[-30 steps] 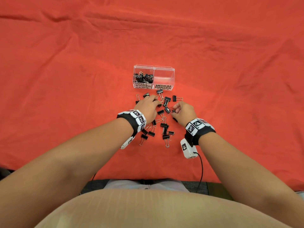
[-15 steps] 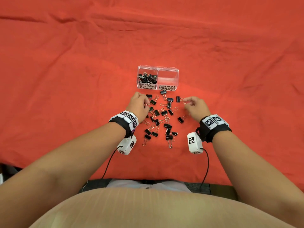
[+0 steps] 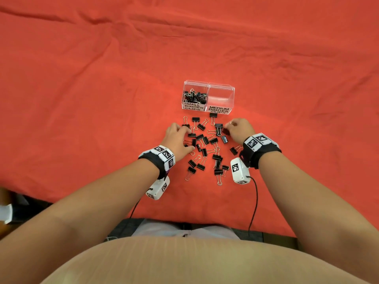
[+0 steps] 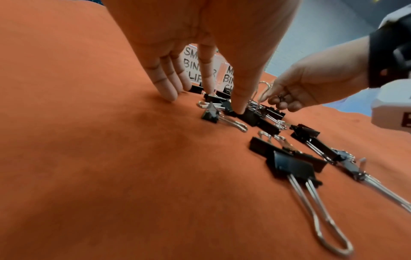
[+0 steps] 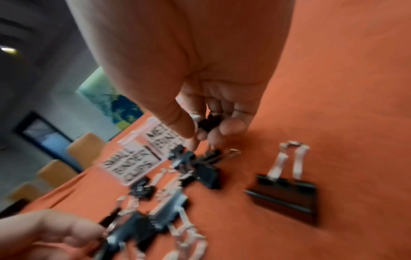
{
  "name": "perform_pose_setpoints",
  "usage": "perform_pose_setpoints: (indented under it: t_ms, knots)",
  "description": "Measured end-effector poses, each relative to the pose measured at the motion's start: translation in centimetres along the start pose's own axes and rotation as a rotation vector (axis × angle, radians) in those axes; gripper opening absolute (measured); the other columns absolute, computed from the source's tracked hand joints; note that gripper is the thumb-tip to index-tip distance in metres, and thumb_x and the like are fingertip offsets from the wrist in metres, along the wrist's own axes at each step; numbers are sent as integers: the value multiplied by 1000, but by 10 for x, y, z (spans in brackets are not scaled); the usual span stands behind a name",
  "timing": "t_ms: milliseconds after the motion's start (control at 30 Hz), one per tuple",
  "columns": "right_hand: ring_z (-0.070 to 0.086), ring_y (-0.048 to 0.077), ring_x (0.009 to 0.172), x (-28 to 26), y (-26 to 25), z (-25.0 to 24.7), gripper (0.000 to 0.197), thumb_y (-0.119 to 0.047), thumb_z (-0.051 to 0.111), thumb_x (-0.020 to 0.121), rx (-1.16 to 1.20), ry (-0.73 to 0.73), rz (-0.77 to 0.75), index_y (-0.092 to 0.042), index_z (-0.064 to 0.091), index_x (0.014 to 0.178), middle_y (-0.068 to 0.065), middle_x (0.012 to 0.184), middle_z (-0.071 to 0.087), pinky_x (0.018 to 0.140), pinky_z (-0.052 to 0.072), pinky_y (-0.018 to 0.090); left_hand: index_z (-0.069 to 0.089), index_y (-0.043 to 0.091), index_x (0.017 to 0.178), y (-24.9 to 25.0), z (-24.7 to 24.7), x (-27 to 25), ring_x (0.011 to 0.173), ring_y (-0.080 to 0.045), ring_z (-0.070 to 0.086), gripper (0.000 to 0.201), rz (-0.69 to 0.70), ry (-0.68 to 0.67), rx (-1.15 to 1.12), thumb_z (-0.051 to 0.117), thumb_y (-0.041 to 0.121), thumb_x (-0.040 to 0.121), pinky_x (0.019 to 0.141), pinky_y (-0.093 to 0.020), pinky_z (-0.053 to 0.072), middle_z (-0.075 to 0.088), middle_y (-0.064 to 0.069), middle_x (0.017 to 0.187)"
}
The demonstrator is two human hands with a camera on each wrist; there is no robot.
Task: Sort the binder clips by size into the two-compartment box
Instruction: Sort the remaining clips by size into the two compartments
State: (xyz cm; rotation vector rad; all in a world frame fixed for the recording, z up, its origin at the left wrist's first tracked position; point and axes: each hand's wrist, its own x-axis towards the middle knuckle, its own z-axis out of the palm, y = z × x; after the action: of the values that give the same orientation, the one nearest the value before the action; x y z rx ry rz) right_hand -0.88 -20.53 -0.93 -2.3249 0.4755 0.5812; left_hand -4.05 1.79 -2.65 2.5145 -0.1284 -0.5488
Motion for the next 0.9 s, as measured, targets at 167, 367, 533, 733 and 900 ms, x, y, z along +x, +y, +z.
perform_pose_setpoints:
  t_ms: [167, 367, 533, 733, 900]
  knots:
    - [43, 8, 52, -6, -41, -8, 20, -20, 50, 94, 34, 0, -211, -4, 62, 99, 3, 84, 58, 46, 34, 19, 60, 18, 93, -12, -2, -4, 111, -19, 40, 19, -14, 25, -35, 70, 26, 78, 101, -35, 39, 43, -1, 108]
    - [55, 15, 70, 20, -108, -6, 16, -11, 56, 90, -33, 54, -304, -8, 61, 104, 7, 104, 65, 63, 51, 28, 57, 16, 100, -14, -2, -13, 110, -22, 45, 19, -32, -15, -28, 64, 19, 83, 95, -31, 38, 48, -4, 107]
    - [64, 22, 93, 28, -119, -7, 32, -9, 53, 91, -146, 59, -303, -10, 56, 124, 9, 120, 63, 79, 53, 29, 56, 13, 103, -15, -1, -17, 110, -22, 47, 21, -4, -47, -21, 63, 16, 83, 96, -31, 39, 50, -5, 109]
    - [54, 9, 64, -7, -72, -14, 15, -14, 49, 94, -35, 48, -306, -14, 63, 99, -3, 85, 61, 52, 43, 15, 52, 21, 106, 1, 5, -18, 106, -18, 48, 27, 168, -41, -13, 64, 28, 83, 89, -37, 48, 48, 1, 107]
    - [51, 7, 63, -46, -4, 0, 9, -13, 57, 87, -90, -85, -224, -13, 66, 86, -8, 70, 57, 58, 40, 22, 55, 16, 123, 26, 9, -6, 84, -14, 50, 34, 214, -110, -45, 59, 12, 89, 86, -34, 50, 61, -6, 98]
